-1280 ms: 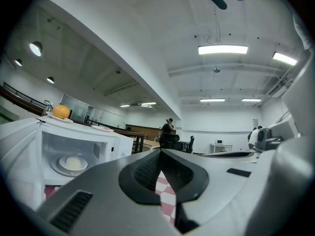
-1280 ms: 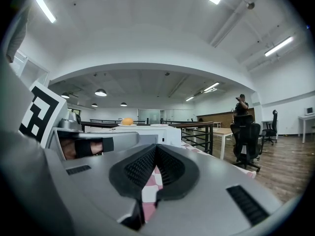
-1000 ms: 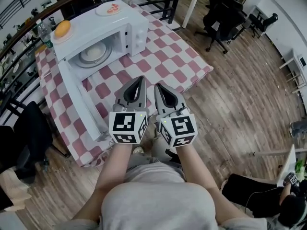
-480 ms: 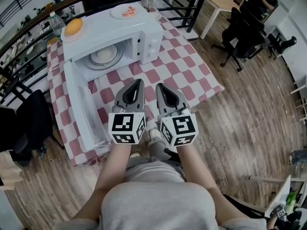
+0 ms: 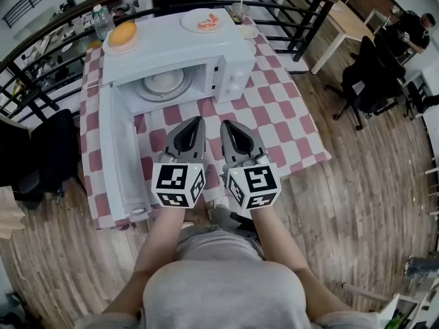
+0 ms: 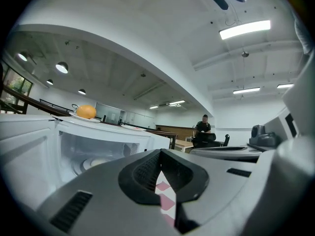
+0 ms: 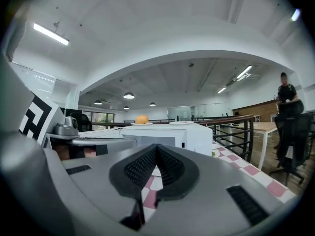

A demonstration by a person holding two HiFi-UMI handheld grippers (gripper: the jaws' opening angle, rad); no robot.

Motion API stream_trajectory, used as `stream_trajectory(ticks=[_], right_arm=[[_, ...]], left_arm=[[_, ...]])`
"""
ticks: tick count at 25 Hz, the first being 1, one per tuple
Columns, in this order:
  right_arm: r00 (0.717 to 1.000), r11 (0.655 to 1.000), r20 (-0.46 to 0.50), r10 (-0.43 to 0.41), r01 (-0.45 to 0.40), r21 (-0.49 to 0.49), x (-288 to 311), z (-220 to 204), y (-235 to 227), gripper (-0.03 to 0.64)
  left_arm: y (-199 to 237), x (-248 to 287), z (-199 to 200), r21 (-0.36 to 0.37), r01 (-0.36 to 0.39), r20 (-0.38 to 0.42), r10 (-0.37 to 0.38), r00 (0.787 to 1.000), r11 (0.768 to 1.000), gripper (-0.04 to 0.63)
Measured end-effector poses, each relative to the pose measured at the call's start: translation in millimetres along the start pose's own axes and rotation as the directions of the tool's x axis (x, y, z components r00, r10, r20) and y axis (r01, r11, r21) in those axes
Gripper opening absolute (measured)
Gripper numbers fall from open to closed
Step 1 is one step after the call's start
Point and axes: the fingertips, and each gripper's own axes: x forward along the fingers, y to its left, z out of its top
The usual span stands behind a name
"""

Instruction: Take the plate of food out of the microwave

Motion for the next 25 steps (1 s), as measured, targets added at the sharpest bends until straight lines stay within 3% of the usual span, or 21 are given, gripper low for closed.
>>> stream_trajectory(ticks=[14,19,25], right_arm=[[0.983,0.983,-0.017,0.181,-0.18,0.021,39.6,-9.6,-24.6,0.023],[0.967,0.967,-0.032,0.255,-0.254,0.012,51.6,-12.6,-25.4,0.023],[0.941,0.942,-0.046,0.335,-0.336,0.007,64.0,-16.6,-21.9,0.023]], left_arm=[[17.4,32.1,-9.4,0.002,-0.144,-0.025,0.144,0.989,0.99,0.002],[27.3,36.6,-11.3,-0.009,-0.22,-0.026,0.22,0.975,0.975,0.002],[45.7,41.2,-17.7,-0.074,-0.304,-0.034,0.302,0.953,0.95,0.002]])
